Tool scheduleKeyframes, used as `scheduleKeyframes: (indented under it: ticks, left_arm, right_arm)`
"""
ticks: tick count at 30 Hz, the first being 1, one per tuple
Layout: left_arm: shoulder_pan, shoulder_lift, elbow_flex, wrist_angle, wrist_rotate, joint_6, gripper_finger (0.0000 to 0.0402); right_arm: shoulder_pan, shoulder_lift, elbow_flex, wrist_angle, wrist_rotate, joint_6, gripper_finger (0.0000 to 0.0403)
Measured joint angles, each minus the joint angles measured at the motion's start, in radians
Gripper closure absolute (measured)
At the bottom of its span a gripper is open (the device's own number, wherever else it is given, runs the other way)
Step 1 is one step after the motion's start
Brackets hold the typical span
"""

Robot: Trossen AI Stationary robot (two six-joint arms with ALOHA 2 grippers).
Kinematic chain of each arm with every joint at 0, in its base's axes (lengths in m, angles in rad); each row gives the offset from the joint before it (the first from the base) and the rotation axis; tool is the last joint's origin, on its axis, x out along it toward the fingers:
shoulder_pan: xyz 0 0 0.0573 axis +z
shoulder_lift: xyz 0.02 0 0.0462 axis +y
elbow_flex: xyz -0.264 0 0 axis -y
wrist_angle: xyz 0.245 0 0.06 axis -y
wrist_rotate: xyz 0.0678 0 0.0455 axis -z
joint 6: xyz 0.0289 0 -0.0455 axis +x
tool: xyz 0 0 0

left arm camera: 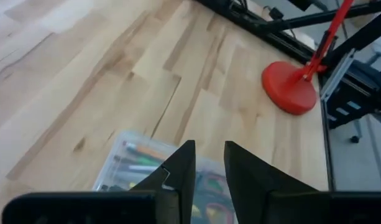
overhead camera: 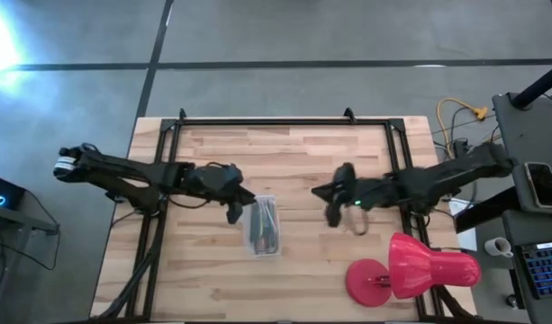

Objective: Pick & place school supplies into a supply box
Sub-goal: Return to Home Position

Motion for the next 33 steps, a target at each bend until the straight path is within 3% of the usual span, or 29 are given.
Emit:
scheduleKeyframes:
  ticks: [3,7,10,12,15,17,19,26,33]
  left_arm:
    - [0.005,-0.033,-0.014,0.002,0.002,0.004,0.0332]
    - [0.005,-0.063,-0.021,0.007,0.006,-0.051,0.0332]
    - [-0.012,-0.078,-0.03,0.046,0.034,0.022,0.0332]
    - [-0.013,-0.091,-0.041,0.137,0.06,0.056,0.0332]
    - [0.005,-0.1,-0.091,0.365,0.154,0.122,0.0332]
    - [0.035,-0.103,-0.152,0.513,0.251,0.147,0.0332]
    - [0.07,-0.118,-0.22,0.621,0.302,0.136,0.0332]
    - [0.146,-0.262,-0.469,0.79,0.295,0.102,0.0332]
    - [0.165,-0.536,-0.644,0.765,0.14,0.127,0.0332]
  right_arm:
    - [0.013,-0.107,-0.009,-0.019,-0.082,-0.078,0.0394]
    - [-0.026,-0.232,-0.131,0.073,-0.318,-0.091,0.0394]
    - [-0.085,-0.302,-0.342,0.342,-0.436,-0.005,0.0394]
    - [-0.125,-0.314,-0.498,0.661,-0.545,0.018,0.0394]
    - [-0.184,-0.293,-0.657,1.093,-0.691,0.041,0.0394]
    - [-0.221,-0.286,-0.714,1.203,-0.715,0.038,0.0394]
    - [-0.259,-0.291,-0.744,1.201,-0.717,0.021,0.0394]
    - [-0.372,-0.336,-0.816,1.167,-0.745,-0.005,0.0394]
    - [-0.42,-0.418,-0.807,0.852,-0.748,-0.006,0.0394]
